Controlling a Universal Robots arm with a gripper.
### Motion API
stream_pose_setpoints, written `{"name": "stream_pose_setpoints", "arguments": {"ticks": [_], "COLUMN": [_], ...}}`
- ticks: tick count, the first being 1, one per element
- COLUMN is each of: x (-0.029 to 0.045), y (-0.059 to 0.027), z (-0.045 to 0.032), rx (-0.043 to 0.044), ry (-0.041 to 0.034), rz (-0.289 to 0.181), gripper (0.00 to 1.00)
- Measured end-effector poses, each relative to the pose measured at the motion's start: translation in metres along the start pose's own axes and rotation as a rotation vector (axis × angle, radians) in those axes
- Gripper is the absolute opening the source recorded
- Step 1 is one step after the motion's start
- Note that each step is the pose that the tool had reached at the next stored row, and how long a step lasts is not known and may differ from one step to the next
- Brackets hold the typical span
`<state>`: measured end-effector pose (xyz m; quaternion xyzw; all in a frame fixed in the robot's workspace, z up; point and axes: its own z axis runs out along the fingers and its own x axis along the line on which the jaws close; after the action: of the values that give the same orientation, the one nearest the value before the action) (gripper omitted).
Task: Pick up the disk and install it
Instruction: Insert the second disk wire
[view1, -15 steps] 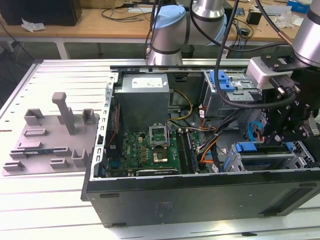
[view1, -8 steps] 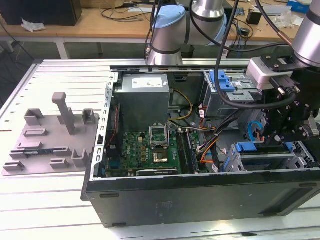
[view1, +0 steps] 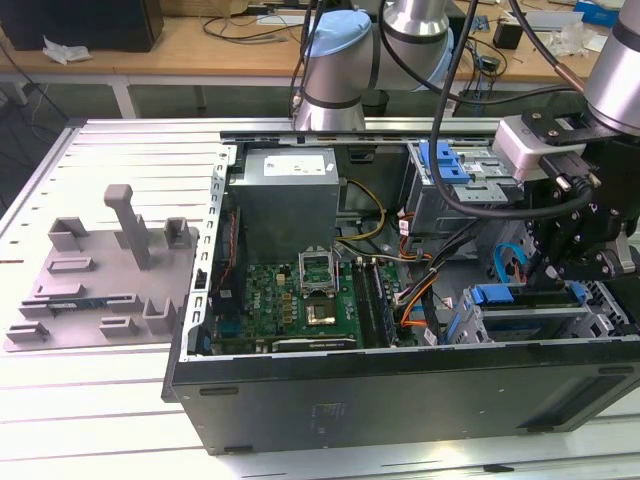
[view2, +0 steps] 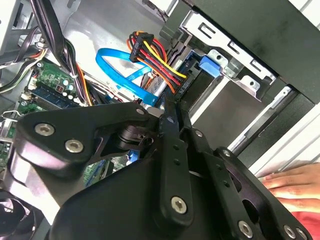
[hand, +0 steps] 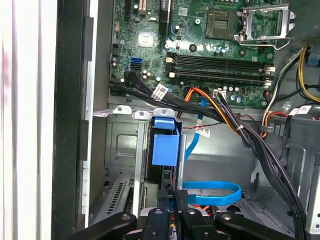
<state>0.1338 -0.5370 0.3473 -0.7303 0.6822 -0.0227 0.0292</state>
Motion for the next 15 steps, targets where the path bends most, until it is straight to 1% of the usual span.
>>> {"name": "stream_pose_setpoints", "arguments": {"ticks": [13,15], "x": [0.0000,0.0000], "y": [0.0000,0.0000], "z": [0.0011,0.0010], "rx": [-0.0001,0.0000], "ry": [-0.0003,-0.0015], "rz": [-0.005,-0.007], "gripper": [0.16,0.16]}}
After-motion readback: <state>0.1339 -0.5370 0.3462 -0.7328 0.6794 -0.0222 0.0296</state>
